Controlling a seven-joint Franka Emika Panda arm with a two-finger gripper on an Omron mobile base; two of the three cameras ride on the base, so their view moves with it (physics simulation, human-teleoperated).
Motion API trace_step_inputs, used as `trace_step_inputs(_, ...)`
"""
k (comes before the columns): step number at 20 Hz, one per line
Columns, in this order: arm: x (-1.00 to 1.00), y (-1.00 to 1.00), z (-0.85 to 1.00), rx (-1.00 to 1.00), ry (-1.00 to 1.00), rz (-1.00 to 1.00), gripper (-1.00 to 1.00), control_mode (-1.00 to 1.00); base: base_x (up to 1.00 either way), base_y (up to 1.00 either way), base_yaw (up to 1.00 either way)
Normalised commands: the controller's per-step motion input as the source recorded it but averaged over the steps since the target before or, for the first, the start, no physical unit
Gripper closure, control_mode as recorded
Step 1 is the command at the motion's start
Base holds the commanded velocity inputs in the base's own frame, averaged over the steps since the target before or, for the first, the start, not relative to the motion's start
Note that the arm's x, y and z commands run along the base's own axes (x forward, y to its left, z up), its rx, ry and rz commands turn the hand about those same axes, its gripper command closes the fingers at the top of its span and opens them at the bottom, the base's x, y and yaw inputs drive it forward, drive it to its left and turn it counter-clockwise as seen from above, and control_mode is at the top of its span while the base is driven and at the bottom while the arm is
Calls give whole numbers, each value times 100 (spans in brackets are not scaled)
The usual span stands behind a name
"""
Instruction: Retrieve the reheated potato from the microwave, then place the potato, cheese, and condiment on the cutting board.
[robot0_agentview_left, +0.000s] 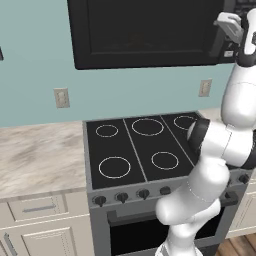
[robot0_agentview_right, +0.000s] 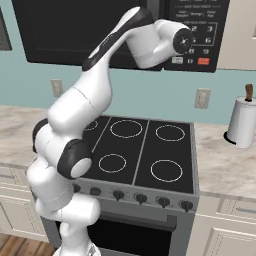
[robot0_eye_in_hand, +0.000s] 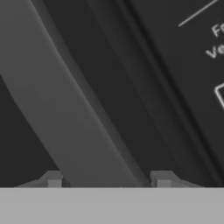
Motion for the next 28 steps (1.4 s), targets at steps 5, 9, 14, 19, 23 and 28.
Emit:
trace_step_inputs(5, -51, 36, 11, 11, -1, 0, 100, -100, 0, 0, 0)
trace_step_inputs(9, -56, 28, 22, 16, 1, 0, 100, -100, 0, 0, 0)
trace_step_inputs(14, -67, 20, 21, 12, 4, 0, 100, -100, 0, 0, 0)
trace_step_inputs(19, -73, 15, 19, 5, 5, 0, 100, -100, 0, 0, 0)
trace_step_inputs(23, -76, 15, 14, 2, 4, 0, 100, -100, 0, 0, 0)
trace_step_inputs(28, -77, 16, 12, 4, 2, 0, 100, -100, 0, 0, 0)
